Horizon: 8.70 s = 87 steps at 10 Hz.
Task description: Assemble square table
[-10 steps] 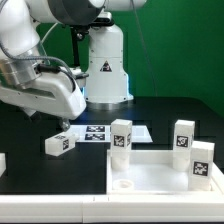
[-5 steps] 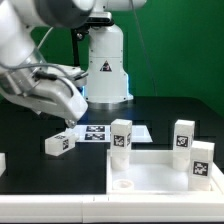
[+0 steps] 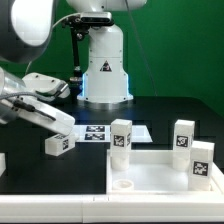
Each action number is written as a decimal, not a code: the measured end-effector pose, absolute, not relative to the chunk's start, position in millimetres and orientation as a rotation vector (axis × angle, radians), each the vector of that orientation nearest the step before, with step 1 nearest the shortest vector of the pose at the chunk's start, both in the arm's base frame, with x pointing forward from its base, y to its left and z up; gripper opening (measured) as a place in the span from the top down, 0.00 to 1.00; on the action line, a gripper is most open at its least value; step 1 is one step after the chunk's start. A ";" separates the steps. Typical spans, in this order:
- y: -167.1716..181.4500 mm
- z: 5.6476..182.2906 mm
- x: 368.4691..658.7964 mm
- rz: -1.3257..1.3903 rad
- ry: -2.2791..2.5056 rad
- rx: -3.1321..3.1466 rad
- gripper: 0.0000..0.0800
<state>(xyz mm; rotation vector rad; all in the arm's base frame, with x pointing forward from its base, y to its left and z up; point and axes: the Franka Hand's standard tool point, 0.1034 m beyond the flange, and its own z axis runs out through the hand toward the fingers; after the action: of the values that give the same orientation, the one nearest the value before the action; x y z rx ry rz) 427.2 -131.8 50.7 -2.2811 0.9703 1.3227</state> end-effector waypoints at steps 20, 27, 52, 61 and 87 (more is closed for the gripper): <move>-121.3 66.9 494.8 0.571 0.990 -2.690 0.65; -111.7 116.9 585.6 -0.324 0.899 -2.912 0.65; 3.0 72.8 631.8 -0.967 0.498 -3.057 0.65; 1.2 72.7 631.9 -0.997 0.499 -3.055 0.20; -15.5 74.7 629.6 -0.051 2.229 -1.904 0.45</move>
Offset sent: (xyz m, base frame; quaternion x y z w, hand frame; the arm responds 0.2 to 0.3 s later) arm -0.0029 0.0210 -0.0437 0.0113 0.0290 0.0307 0.9990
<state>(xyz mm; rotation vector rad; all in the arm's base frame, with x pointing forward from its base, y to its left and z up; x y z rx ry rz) 629.6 -15.5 74.7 -1.9038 2.2290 -0.0515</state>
